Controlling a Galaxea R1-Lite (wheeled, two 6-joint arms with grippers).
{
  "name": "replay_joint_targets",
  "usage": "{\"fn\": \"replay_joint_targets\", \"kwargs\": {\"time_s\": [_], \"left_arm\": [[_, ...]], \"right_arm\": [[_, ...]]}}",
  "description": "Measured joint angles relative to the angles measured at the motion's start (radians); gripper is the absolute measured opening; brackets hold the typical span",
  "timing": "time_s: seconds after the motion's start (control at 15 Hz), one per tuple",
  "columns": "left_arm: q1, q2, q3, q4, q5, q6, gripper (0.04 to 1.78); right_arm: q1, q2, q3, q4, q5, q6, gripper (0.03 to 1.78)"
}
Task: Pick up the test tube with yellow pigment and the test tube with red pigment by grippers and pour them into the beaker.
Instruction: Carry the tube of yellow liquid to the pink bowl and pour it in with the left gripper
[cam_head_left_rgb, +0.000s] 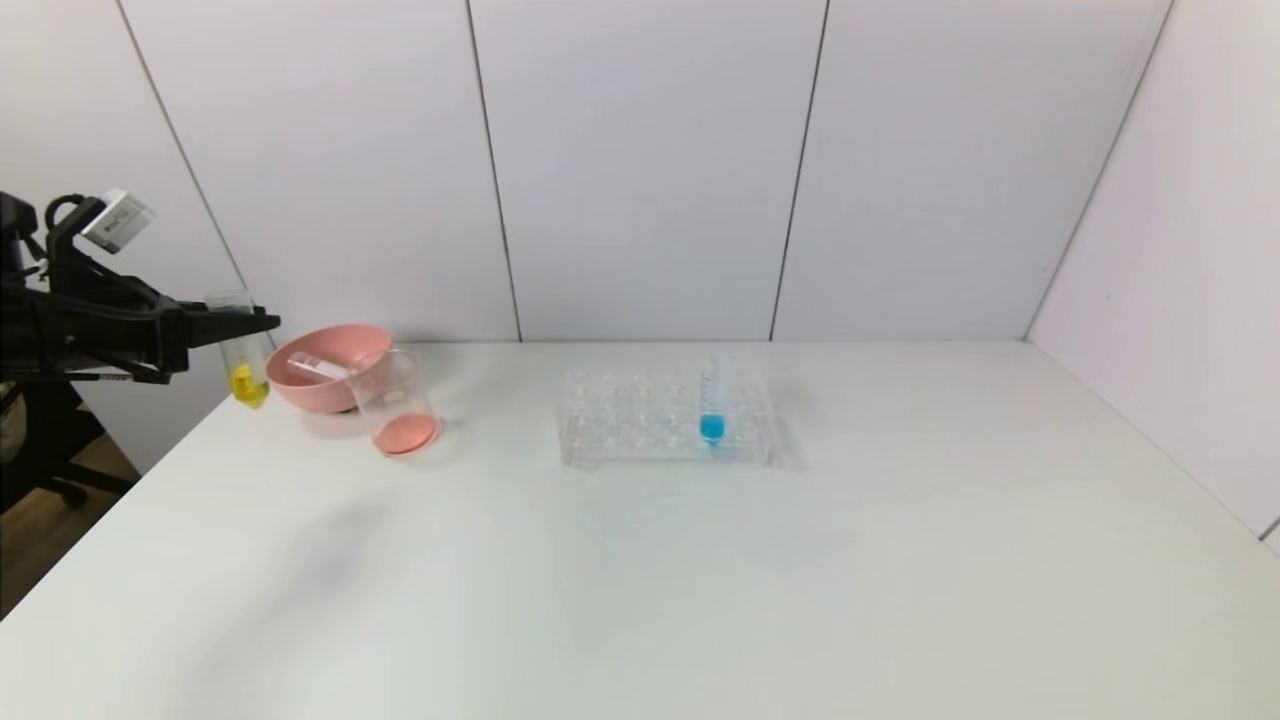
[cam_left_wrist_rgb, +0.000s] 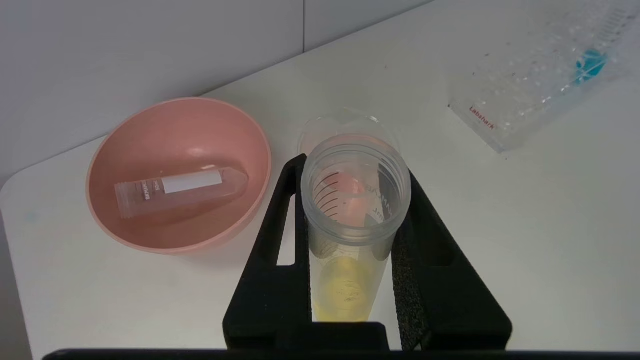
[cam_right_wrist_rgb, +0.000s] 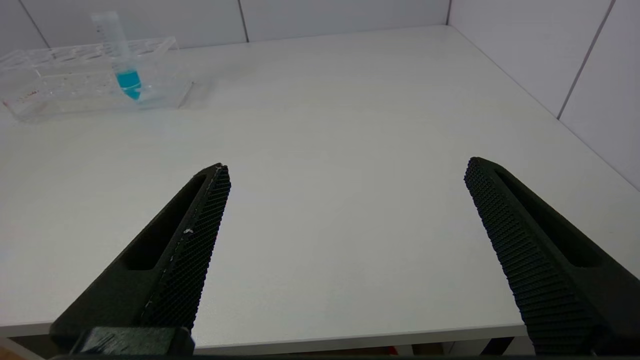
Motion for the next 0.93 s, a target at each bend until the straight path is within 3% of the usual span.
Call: {"fn": "replay_joint_targets", "kwargs": {"time_s": [0.33, 0.53, 0.67, 0.93], "left_arm": [[-0.094, 0.131, -0.355, 0.466, 0.169, 0.245, 0.46], [-0.123, 0.196, -0.532, 0.676, 0.252, 0.353, 0.46], [-0.142, 0.228, -0.6, 0.773, 0.338, 0.435, 0.46], [-0.188, 0.257, -0.631, 0.813, 0.547, 0.578, 0.46]], "right_arm": [[0.0, 0.0, 0.0, 0.0, 0.0, 0.0, 1.71], [0.0, 0.0, 0.0, 0.0, 0.0, 0.0, 1.71], [0.0, 0.0, 0.0, 0.0, 0.0, 0.0, 1.71], [0.0, 0.0, 0.0, 0.0, 0.0, 0.0, 1.71]]}}
